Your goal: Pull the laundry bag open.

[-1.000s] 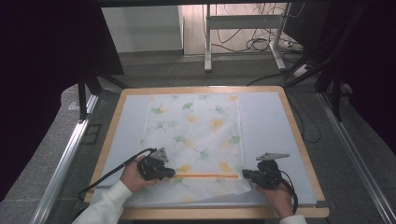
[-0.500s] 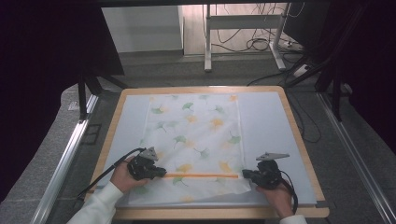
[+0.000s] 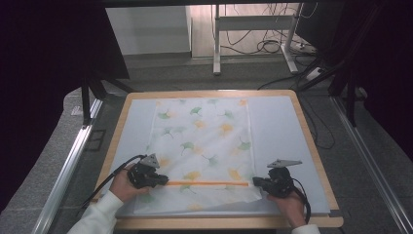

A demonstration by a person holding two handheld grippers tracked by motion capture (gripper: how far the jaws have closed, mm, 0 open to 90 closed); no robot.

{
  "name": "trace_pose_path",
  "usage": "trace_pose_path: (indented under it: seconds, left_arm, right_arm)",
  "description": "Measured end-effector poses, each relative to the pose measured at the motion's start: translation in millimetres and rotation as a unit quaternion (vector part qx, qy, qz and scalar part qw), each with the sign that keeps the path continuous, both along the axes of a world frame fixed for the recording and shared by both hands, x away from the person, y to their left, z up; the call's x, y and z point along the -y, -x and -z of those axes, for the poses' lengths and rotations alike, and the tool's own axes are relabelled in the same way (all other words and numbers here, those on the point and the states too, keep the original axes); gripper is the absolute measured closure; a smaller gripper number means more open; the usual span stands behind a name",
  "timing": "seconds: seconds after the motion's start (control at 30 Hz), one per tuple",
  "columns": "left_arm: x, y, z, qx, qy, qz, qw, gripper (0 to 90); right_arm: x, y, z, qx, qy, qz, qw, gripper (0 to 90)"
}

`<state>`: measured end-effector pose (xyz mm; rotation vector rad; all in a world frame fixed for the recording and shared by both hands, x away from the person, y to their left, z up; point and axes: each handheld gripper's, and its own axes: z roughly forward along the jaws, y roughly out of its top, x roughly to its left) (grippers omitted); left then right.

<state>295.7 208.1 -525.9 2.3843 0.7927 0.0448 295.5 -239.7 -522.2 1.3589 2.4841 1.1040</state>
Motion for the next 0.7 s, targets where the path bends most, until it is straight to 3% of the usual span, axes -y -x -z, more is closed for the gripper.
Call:
trace_pose_path:
  seconds: [0.27, 0.7]
  left_arm:
    - [-6.7, 1.2, 0.0, 0.0, -0.004, -0.006, 1.0, 86.4]
    - [-34.6, 5.6, 1.9, -0.002, 0.001, -0.033, 0.9995, 86.4]
  right_arm:
    - [0.1, 0.0, 0.1, 0.0, 0.0, -0.001, 1.0, 89.8]
    - [0.0, 0.1, 0.0, 0.0, 0.001, 0.001, 1.0, 89.8]
